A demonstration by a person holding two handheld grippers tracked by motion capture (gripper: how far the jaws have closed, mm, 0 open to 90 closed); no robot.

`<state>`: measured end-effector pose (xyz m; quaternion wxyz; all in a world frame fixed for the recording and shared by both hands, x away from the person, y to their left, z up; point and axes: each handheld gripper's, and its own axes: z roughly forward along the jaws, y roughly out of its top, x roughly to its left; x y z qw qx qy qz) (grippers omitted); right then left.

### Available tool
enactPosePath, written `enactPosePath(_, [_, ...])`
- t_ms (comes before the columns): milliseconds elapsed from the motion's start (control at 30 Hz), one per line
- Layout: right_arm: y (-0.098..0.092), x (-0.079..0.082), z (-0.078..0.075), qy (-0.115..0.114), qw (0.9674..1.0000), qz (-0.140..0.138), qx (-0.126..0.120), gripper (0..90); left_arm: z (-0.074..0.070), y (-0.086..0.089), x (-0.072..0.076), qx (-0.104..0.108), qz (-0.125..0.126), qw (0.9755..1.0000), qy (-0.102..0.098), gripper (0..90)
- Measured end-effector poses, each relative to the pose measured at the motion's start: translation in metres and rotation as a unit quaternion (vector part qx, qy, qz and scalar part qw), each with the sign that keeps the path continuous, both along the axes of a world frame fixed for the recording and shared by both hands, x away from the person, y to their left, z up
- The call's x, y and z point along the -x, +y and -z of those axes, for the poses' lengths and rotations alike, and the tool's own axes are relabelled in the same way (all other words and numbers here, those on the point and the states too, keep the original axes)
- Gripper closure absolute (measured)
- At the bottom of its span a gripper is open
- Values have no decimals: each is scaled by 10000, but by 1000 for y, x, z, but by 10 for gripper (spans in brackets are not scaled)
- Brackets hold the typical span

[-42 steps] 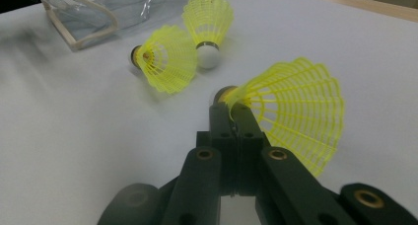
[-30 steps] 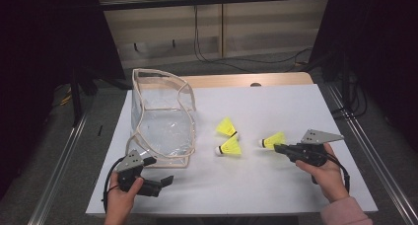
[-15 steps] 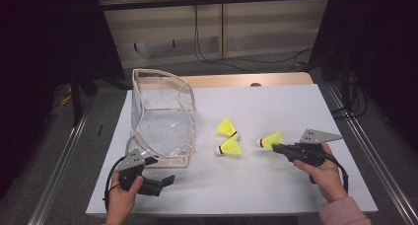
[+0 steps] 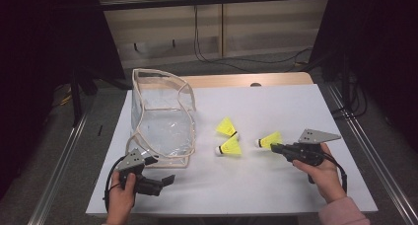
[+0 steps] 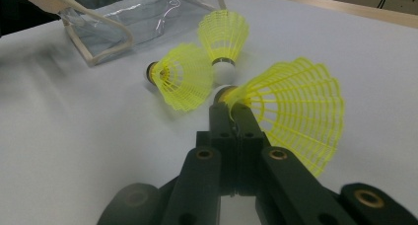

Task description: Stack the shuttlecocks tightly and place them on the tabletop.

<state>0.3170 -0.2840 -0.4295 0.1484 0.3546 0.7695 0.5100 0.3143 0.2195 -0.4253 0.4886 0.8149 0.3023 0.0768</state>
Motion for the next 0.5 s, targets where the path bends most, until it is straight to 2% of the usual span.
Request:
enactPosePath(167, [1, 0, 0, 18, 10000, -3, -33, 896, 0, 0, -1, -51, 23, 10000, -17, 33])
enactPosePath(267, [1, 0, 0, 19, 10000, -10, -67, 896, 0, -2, 1, -5, 12, 10000, 90, 33])
enactPosePath(400, [2, -1, 0, 27, 9999, -7, -109, 897, 0, -1, -1, -52, 23, 10000, -27, 34])
enactPosePath(500, [3, -2, 0, 46, 9999, -22, -96, 897, 0, 0, 0, -28, 12, 10000, -23, 33])
